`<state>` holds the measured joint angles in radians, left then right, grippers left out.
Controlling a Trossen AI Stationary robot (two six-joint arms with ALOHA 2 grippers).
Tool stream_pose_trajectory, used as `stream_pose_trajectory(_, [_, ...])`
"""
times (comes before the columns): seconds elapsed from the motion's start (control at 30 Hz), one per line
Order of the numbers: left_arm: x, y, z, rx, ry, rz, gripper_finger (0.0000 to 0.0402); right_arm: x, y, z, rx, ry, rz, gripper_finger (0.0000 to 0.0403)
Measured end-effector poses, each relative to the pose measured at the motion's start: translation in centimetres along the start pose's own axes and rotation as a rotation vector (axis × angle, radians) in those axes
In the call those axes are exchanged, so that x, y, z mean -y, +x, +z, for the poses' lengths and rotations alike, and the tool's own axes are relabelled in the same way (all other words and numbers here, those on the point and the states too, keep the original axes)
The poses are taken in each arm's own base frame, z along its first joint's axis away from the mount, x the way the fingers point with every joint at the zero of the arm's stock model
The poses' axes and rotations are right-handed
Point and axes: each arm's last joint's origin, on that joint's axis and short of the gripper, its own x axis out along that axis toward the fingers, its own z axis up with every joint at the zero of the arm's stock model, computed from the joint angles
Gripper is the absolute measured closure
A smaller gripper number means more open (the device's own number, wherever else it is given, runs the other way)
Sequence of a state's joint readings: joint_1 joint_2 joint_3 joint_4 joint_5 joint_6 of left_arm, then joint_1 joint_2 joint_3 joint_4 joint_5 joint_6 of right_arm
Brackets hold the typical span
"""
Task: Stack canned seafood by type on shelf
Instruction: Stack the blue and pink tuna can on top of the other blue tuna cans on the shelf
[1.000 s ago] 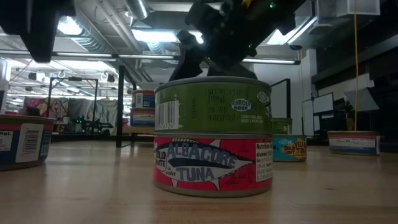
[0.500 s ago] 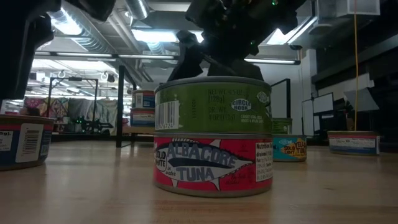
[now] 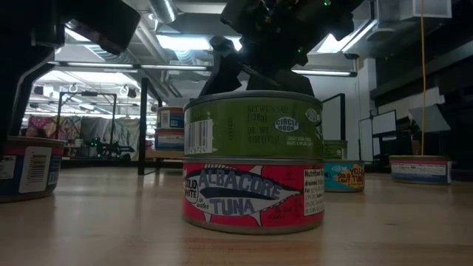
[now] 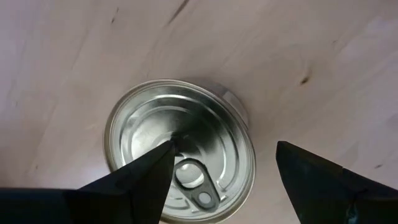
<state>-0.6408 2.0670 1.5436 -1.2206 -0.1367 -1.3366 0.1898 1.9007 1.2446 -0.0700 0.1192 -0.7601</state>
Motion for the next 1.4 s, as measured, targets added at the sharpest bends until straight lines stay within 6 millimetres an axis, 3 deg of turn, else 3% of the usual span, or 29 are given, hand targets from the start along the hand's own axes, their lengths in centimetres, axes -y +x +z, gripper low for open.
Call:
stream_pose_trajectory(0.13, [0.0, 0.0, 0.0, -0.002, 0.013, 0.006, 0.0145, 0.0, 0.0, 0.0, 0.0, 0.0, 0.0, 0.0132])
stream_pose_trajectory(0.53, [-0.1, 0.0, 0.1, -0.002, 0.065, 0.006, 0.0288, 0.0, 0.0, 0.0, 0.0, 0.0, 0.0, 0.0132])
stream_pose_trajectory(0.9, [-0.4, 0.1, 1.5, 0.005, 0.1, 0.005, 0.0391, 0.0, 0.0, 0.0, 0.001, 0.0, 0.0, 0.0132])
stream_pose_trajectory(1.4, [-0.5, -0.3, 4.3, 0.043, 0.176, -0.028, 0.0401, 0.0, 0.0, 0.0, 0.011, 0.0, 0.013, 0.0132])
